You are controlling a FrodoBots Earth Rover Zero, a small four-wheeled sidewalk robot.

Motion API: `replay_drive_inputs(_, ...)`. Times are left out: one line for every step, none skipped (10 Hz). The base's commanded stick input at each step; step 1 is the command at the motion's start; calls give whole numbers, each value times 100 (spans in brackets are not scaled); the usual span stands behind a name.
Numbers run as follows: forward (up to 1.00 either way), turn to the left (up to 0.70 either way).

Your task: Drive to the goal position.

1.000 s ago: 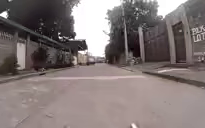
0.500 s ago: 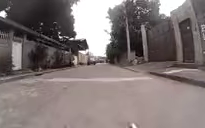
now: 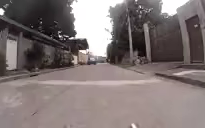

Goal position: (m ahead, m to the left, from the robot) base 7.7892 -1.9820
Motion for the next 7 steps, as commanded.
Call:
replay_drive_inputs(100, 0)
replay_drive_inputs(100, 0)
replay_drive_inputs(100, 0)
replay_drive_inputs(100, 0)
replay_drive_inputs(100, 0)
replay_drive_inputs(100, 0)
replay_drive_inputs(100, -6)
